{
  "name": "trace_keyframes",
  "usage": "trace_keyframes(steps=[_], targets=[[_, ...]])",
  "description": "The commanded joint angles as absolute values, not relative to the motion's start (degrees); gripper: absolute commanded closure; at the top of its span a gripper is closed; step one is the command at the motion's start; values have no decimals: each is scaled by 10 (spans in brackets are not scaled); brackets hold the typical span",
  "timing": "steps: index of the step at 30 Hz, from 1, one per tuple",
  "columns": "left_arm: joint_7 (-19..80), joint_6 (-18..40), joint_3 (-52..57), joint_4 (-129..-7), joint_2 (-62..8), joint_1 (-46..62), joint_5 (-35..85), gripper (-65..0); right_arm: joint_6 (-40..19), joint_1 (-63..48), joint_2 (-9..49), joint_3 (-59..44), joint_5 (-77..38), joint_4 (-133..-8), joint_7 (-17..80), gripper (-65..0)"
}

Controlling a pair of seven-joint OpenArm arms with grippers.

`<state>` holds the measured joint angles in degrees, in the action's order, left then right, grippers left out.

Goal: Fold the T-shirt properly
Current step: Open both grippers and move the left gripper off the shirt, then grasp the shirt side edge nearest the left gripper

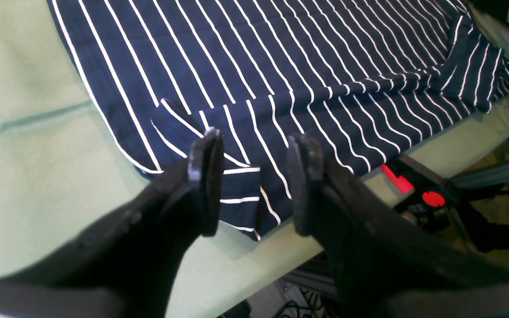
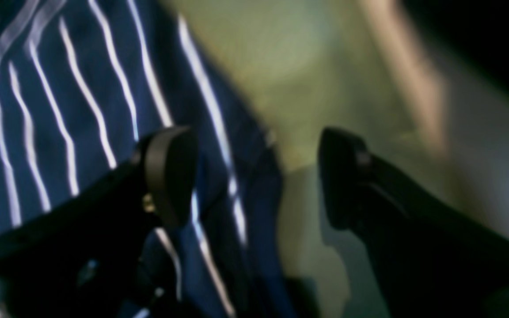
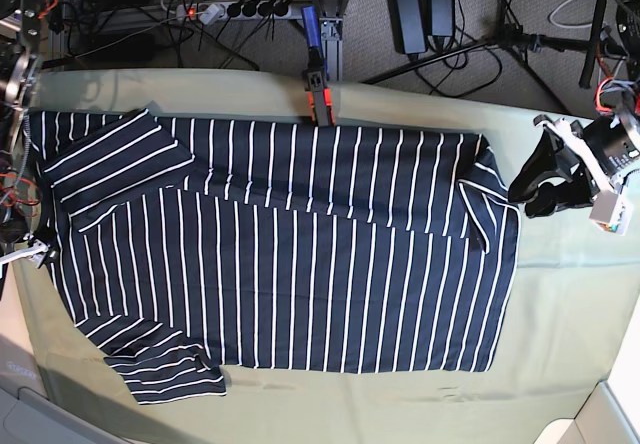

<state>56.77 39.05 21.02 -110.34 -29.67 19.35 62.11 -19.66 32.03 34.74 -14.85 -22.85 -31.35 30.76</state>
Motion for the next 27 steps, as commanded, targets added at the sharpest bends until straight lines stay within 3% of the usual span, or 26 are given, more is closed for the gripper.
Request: trace_keyframes(steps=[1, 8, 14, 27], targets=[[555, 400, 215, -1113, -307, 190, 633, -273, -184, 338, 353, -151, -223, -322, 295, -428], [550, 400, 215, -1112, -307, 190, 624, -273, -185, 338, 322, -151, -219, -323, 283, -428], [483, 400, 215, -1069, -306, 185, 569, -273, -188, 338, 319, -151, -247, -338, 302, -428], [465, 400, 178, -775, -306, -26, 558, -274, -189, 338, 319, -151, -251, -370, 348, -428]])
